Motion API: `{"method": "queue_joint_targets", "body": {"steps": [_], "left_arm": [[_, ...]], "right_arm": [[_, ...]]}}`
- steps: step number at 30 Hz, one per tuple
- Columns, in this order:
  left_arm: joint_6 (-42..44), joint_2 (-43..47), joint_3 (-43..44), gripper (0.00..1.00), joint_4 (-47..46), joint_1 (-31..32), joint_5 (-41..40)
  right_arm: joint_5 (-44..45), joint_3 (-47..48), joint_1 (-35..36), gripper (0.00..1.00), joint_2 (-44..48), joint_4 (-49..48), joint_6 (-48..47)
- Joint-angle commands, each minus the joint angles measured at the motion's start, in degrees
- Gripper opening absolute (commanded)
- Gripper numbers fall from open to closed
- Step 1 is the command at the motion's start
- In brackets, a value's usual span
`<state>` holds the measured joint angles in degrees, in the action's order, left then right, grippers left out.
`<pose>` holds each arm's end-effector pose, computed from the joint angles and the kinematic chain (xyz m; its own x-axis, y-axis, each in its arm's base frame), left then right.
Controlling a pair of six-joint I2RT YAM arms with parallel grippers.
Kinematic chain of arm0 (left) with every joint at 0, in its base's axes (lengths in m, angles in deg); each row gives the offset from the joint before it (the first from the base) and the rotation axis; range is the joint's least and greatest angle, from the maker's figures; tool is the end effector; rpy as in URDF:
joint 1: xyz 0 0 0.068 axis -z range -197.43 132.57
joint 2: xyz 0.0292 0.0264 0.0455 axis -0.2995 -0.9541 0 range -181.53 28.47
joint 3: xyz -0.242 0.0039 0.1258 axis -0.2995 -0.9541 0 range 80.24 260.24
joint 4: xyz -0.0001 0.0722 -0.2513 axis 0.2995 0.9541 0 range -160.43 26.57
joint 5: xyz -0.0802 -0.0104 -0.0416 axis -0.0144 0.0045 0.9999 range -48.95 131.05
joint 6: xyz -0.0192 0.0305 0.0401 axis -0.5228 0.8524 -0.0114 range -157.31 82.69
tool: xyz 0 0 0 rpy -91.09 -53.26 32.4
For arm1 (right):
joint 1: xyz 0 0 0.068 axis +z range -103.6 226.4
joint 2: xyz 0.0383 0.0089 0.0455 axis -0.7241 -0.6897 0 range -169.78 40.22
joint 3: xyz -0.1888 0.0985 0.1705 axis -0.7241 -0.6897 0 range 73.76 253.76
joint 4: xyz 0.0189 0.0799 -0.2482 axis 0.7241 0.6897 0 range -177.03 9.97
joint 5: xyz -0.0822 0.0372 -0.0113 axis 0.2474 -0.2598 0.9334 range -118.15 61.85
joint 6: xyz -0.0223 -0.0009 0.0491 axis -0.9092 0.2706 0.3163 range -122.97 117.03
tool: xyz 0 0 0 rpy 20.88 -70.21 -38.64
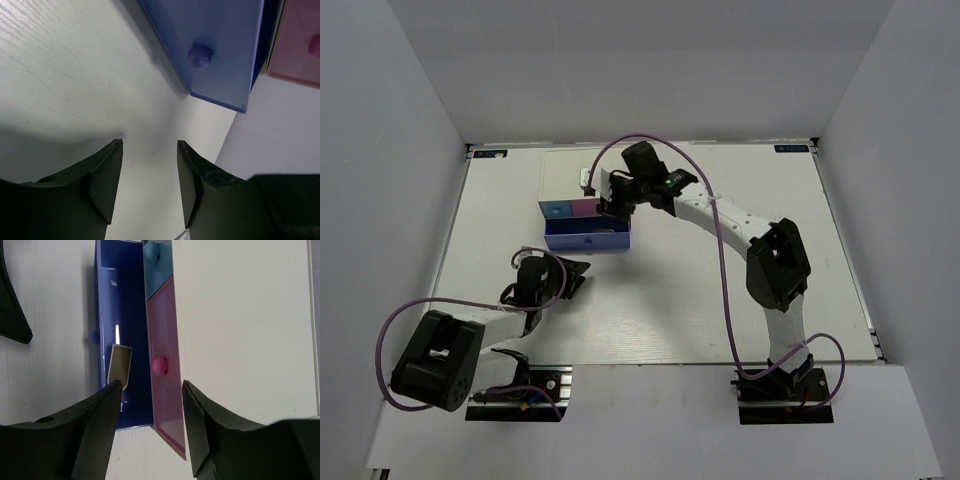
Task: Sort the stationery into containers
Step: Close the drawer in the storage box.
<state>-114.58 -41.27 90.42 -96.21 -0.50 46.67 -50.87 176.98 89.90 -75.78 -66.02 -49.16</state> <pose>0.1859 -0.0601 0.1195 -0.4757 -0.8699 -0.1299 -0.4377 0.3623 -0.8229 0.3362 0.3381 0.2956 0.3469 -0.5885 -0.7303 -0.8919 0.0338 -0.4509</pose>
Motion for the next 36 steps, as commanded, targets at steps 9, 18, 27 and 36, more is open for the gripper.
{"method": "queue_joint_targets", "body": {"steps": [9, 18, 27, 36], "left_arm": [[-1.91, -10.59, 5.21, 0.58, -8.58, -0.40, 1.14], [-2.44, -19.11, 9.51, 0.59, -11.05, -0.40, 1.75], [-2.97, -23.78, 14.08, 0.59, -12.19, -0.40, 1.75], [-2.97, -27.74, 17.42, 0.59, -13.24, -0.40, 1.14]], "right_arm": [[5.14, 1.63, 0.00, 0.59, -2.91, -2.65, -0.91], [3.39, 4.10, 0.00, 0.37, -5.20, 0.42, -2.32], [1.72, 3.74, -0.44, 0.00, -5.46, 2.54, -4.78], [-1.01, 4.18, -0.53, 0.00, -5.20, 5.87, -6.01]]}}
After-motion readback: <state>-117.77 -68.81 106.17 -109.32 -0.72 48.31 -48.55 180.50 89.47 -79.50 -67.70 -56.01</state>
